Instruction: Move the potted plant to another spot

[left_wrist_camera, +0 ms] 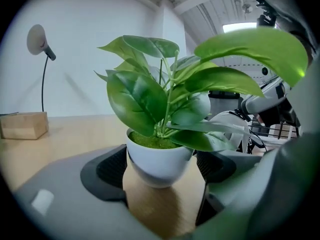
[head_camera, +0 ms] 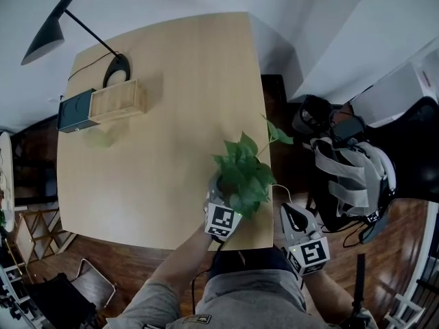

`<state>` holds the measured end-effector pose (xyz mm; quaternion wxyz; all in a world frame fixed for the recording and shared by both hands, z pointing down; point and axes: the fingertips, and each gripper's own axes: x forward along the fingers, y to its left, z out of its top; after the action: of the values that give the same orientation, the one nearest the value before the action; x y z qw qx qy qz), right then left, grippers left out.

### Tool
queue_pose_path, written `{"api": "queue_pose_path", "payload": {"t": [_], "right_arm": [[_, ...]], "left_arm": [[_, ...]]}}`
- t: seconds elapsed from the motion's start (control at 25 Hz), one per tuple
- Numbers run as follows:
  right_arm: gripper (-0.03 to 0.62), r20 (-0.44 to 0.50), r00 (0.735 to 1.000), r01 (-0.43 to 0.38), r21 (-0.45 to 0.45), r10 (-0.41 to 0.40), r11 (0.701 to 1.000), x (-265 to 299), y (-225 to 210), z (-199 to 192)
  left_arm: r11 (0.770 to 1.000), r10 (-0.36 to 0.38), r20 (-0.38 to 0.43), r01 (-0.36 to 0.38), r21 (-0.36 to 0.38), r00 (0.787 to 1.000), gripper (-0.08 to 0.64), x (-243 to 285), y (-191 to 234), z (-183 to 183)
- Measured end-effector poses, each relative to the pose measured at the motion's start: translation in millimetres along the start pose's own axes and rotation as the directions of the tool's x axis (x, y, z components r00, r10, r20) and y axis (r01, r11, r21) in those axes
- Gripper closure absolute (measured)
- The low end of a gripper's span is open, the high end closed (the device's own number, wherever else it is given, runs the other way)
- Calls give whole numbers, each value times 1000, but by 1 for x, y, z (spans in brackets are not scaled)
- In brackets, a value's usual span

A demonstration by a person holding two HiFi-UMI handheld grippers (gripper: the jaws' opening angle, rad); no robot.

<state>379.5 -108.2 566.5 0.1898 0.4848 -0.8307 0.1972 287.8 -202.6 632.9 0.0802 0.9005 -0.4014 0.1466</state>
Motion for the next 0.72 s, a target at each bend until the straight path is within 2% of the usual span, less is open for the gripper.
{"api": "queue_pose_path", "payload": {"t": [0.08,0.72], "right_arm": [[586,-5,1000,-5,-3,5,1000,5,-3,-2],[586,-20,998,-61,-81,59,995,36,-18,-1]], "left_arm": [[1000,1,2,-1,-2,1000,147,0,1,-1],[1000,20,23,-19,-11,1000,165,-4,1,1]]}}
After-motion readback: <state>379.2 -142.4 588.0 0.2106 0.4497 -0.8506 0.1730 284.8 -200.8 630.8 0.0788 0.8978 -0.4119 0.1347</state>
